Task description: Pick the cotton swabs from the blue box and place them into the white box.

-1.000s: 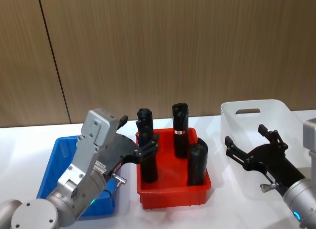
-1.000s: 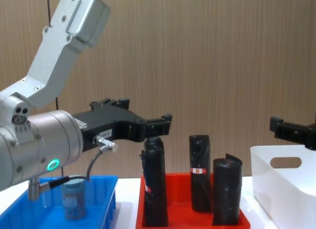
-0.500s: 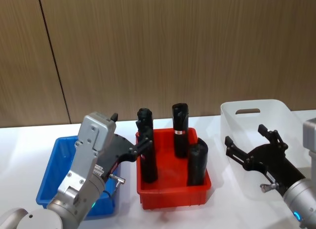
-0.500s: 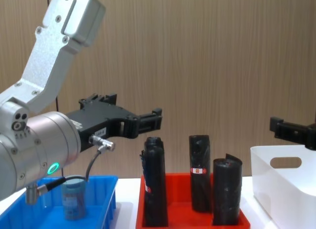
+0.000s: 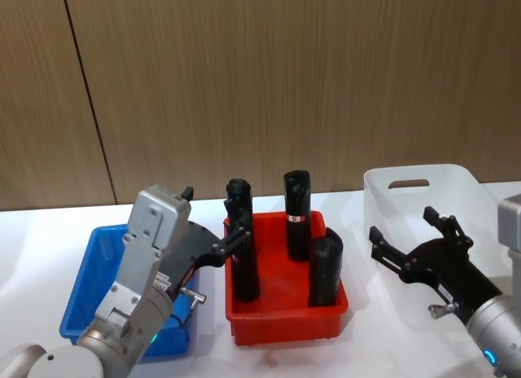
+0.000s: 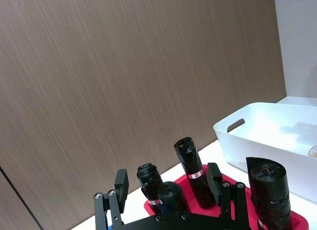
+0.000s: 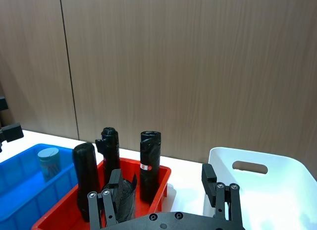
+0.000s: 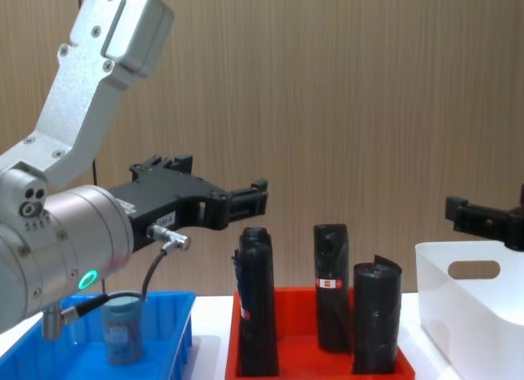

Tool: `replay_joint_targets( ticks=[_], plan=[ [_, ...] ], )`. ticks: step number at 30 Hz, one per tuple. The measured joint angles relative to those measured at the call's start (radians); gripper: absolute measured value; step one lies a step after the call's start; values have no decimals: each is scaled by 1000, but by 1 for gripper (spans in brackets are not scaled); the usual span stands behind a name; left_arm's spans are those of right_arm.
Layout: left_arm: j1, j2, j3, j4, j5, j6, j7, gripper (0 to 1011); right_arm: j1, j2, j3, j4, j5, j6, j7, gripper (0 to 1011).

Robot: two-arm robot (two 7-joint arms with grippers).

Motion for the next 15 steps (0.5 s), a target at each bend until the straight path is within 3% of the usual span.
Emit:
replay_joint_targets(
  ticks=[15],
  plan=[
    [-1,0,-1,1,-1,0,0,1004,28,10,6,26,30,58,115,1001]
  ],
)
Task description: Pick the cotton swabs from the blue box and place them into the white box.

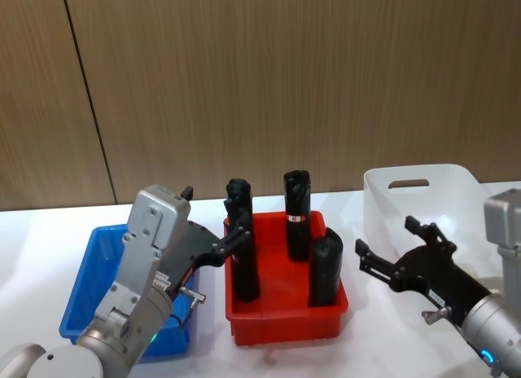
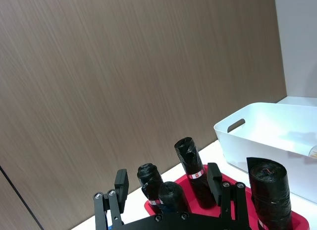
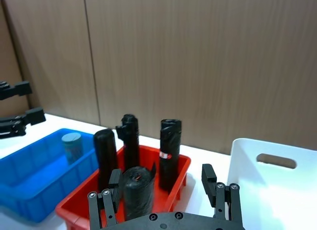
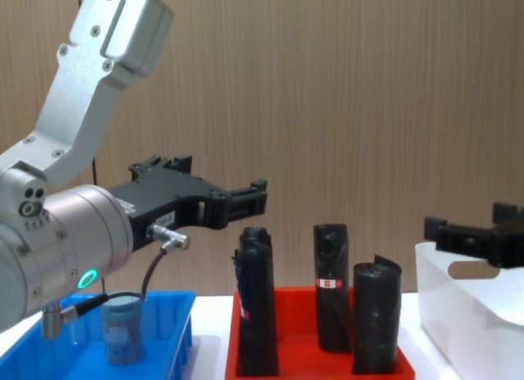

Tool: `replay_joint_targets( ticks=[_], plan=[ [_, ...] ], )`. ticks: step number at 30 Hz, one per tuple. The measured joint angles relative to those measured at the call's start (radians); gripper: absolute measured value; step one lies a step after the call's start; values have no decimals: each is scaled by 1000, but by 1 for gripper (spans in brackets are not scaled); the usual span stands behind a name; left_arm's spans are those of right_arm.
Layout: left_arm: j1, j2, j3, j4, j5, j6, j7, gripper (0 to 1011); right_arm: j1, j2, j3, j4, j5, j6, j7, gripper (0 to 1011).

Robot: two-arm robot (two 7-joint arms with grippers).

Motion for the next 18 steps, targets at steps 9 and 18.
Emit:
replay_joint_targets(
  ticks=[9,18],
  plan=[
    [0,0,0,1,0,1,0,1004,49,-11,-3,60,8,39,82,1001],
    [0,0,0,1,0,1,0,1004,103,-34,-14,134,-4,60,139,1002]
  ],
)
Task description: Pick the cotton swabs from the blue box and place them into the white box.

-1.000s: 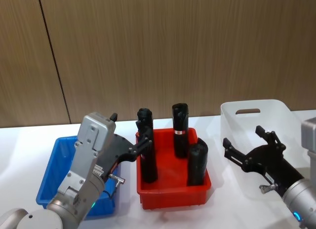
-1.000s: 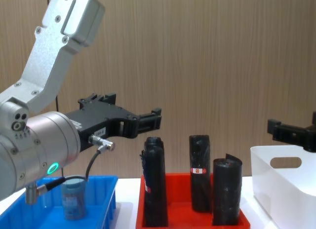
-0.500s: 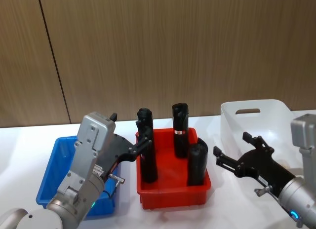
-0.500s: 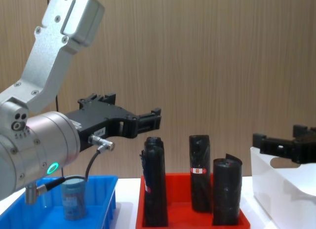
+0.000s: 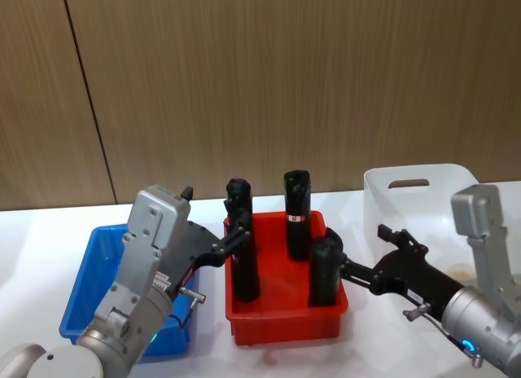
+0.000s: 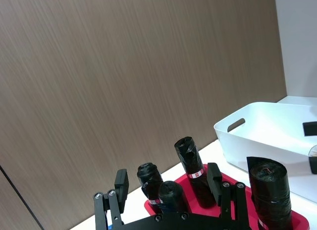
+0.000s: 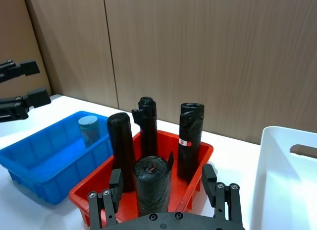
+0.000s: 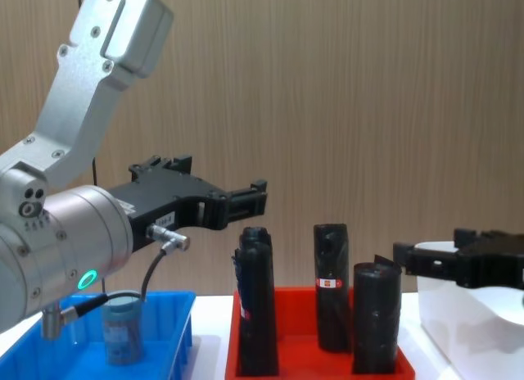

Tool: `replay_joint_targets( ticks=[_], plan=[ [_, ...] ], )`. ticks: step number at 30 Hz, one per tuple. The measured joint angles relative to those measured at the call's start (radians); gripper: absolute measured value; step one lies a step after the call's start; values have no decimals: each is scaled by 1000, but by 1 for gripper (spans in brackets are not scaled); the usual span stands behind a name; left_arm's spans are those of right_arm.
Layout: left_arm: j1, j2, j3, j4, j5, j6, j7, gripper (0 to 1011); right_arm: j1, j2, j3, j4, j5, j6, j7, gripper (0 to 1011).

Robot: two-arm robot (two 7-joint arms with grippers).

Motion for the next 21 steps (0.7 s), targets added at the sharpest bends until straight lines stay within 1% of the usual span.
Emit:
replay_joint_targets(
  ticks=[7,21],
  plan=[
    [0,0,0,0,0,0,0,1004,36,-19,-12,59,-16,6,36,1002],
    [0,0,0,0,0,0,0,1004,94,-54,-35,148,-50,8,71,1002]
  ],
)
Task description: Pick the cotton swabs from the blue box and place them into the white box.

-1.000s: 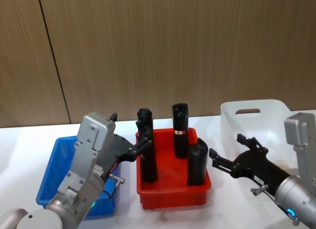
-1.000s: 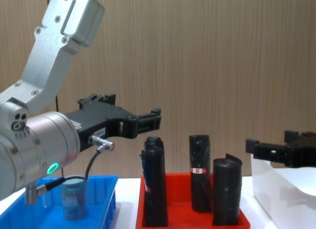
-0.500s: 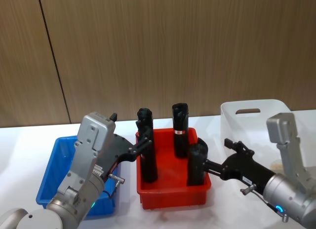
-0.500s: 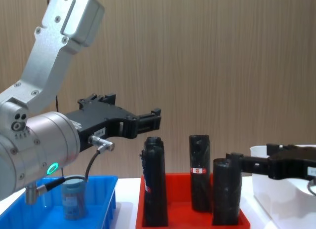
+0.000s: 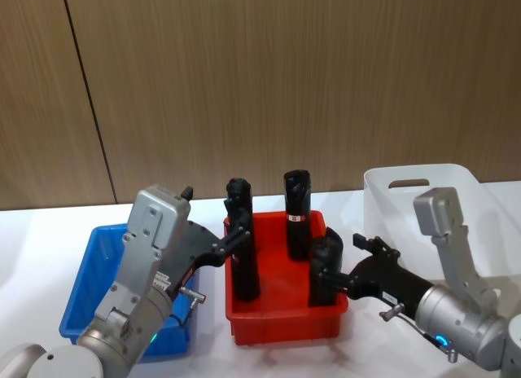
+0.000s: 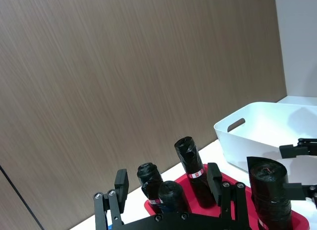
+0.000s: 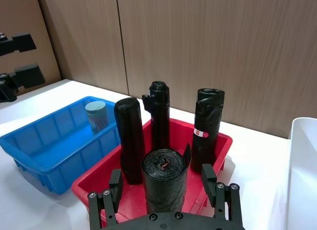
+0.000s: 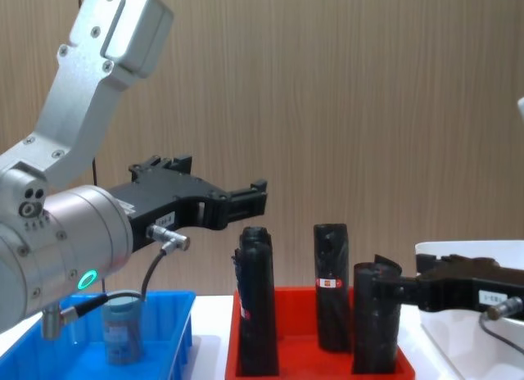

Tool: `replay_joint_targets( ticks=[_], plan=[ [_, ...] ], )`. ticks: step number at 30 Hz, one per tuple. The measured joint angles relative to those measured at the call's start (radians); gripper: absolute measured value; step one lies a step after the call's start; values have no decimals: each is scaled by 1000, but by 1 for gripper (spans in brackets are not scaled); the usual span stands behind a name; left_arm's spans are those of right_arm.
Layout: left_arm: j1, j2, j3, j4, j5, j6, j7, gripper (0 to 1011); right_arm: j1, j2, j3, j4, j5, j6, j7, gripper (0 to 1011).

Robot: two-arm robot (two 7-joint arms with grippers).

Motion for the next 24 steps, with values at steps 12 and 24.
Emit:
replay_joint_targets(
  ticks=[12,24],
  plan=[
    [0,0,0,0,0,0,0,1004,42,-24,-14,60,-23,-4,17,1002],
    [0,0,0,0,0,0,0,1004,83,-47,-26,123,-40,-9,28,885]
  ],
)
